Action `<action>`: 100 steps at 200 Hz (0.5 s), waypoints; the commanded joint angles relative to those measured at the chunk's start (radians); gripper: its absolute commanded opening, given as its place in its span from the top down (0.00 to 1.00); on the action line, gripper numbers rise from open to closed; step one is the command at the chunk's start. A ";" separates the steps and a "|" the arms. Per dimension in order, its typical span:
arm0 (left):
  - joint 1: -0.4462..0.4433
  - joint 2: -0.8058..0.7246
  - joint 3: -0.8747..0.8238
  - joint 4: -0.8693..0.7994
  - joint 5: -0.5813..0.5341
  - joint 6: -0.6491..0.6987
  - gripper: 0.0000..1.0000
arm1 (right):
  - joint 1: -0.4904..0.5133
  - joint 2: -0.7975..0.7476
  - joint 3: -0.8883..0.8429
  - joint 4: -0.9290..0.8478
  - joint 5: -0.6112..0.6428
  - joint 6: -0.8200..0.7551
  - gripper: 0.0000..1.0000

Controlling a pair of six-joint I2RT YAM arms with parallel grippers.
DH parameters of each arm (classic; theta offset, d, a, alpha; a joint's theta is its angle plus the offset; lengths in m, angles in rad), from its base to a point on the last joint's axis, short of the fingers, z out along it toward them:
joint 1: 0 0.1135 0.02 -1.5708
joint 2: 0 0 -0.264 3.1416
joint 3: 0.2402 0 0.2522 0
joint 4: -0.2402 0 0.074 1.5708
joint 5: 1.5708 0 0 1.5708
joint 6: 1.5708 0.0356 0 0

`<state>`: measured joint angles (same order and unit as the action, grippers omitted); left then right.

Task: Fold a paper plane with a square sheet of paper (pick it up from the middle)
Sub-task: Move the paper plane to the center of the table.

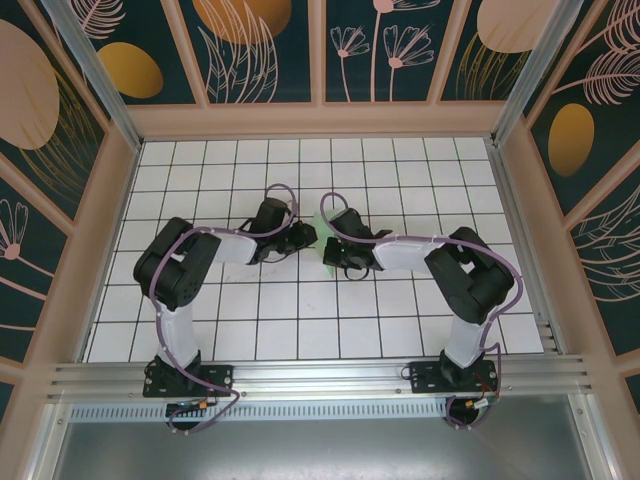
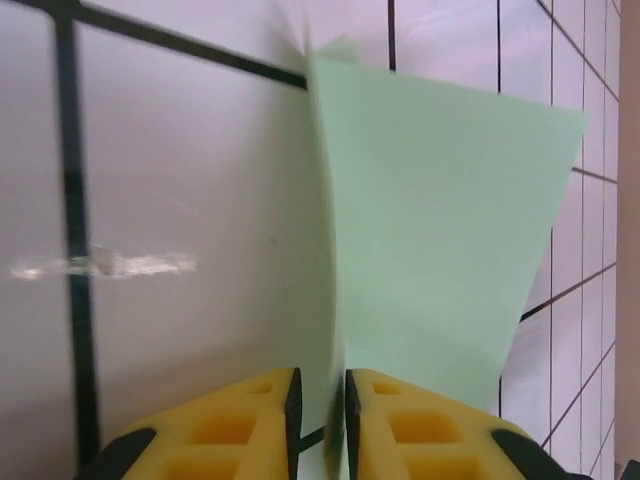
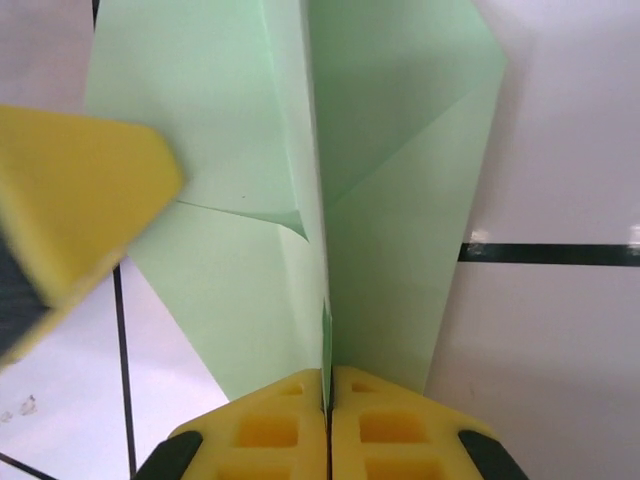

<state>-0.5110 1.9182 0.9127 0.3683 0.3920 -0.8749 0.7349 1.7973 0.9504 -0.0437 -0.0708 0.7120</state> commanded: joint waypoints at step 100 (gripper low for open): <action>0.072 -0.298 -0.034 -0.288 -0.413 0.012 0.34 | 0.034 0.128 0.223 -0.279 0.247 -0.036 0.90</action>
<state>-0.4419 1.6218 0.8978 0.1448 0.0448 -0.8669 0.7586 1.8805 1.1213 -0.2451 0.1135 0.6861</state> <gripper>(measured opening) 0.645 0.085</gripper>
